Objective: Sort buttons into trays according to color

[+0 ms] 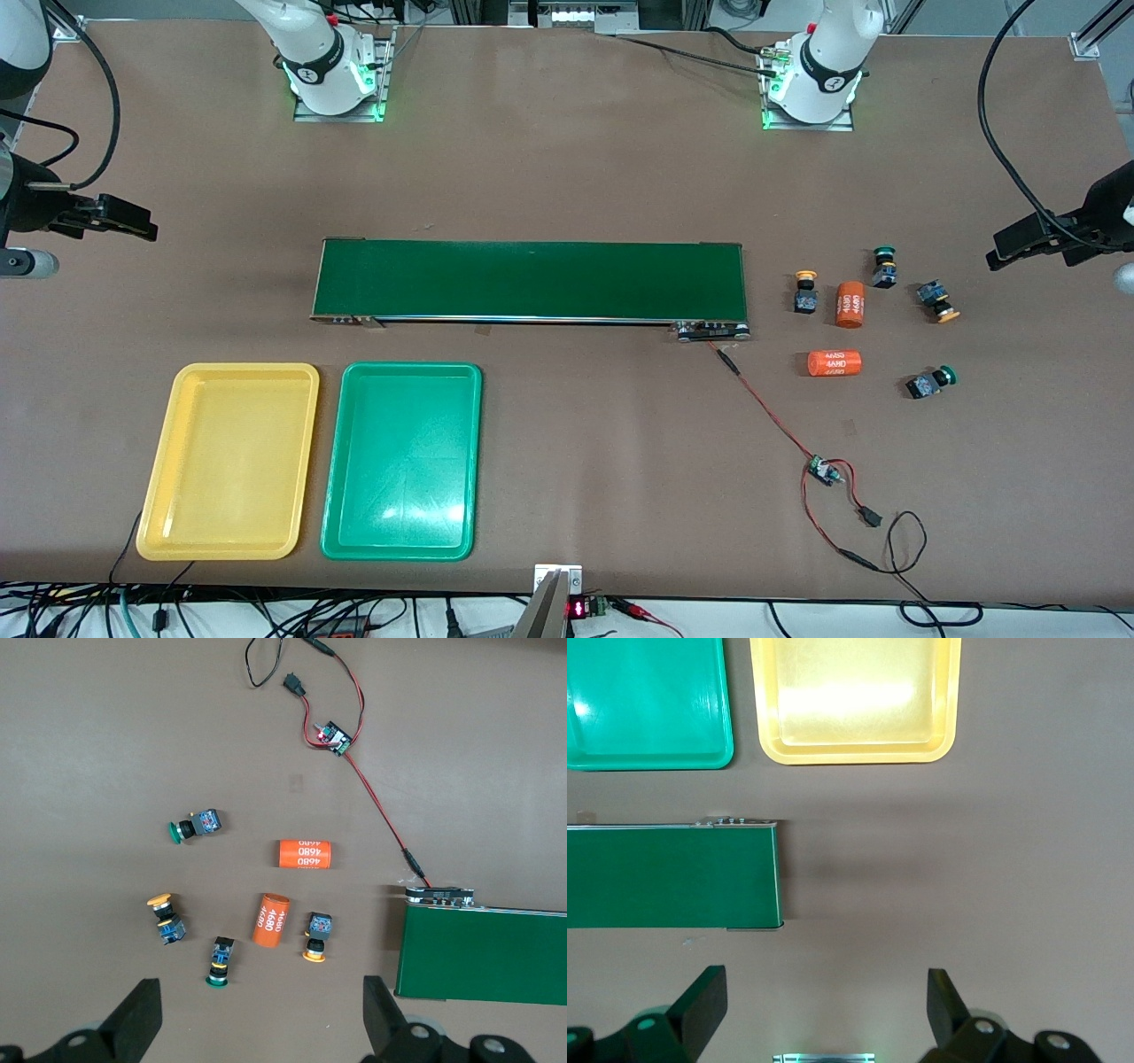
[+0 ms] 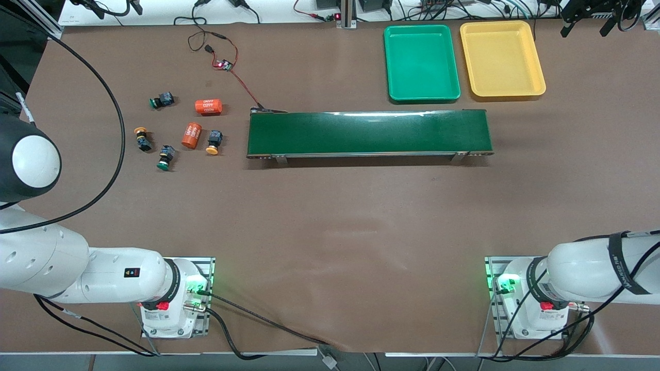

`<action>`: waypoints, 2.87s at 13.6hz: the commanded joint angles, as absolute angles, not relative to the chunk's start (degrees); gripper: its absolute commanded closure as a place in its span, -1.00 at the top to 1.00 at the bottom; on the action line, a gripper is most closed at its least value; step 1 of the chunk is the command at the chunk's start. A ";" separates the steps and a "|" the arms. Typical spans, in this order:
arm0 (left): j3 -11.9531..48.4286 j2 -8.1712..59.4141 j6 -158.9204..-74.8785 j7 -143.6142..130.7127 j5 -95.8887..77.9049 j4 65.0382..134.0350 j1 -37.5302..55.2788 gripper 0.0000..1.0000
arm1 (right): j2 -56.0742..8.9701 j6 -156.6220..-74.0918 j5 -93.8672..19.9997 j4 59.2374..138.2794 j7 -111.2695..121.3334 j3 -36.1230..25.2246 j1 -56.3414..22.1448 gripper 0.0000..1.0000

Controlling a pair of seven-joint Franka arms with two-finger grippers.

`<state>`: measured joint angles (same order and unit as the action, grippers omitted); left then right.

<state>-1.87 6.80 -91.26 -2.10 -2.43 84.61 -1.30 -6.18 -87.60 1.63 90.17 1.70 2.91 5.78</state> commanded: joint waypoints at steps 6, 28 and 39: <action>-1.76 6.50 -90.18 -2.46 -1.23 84.63 -1.67 1.00 | -6.24 -87.63 0.53 89.56 1.05 3.16 6.59 1.00; 14.83 32.15 -97.82 28.96 -1.85 90.26 -17.38 1.00 | -6.50 -87.10 0.53 89.56 1.05 3.16 6.68 1.00; 15.73 38.05 -117.86 61.78 -0.62 94.22 -14.76 1.00 | -7.73 -87.63 -0.78 89.30 0.97 3.16 9.05 1.00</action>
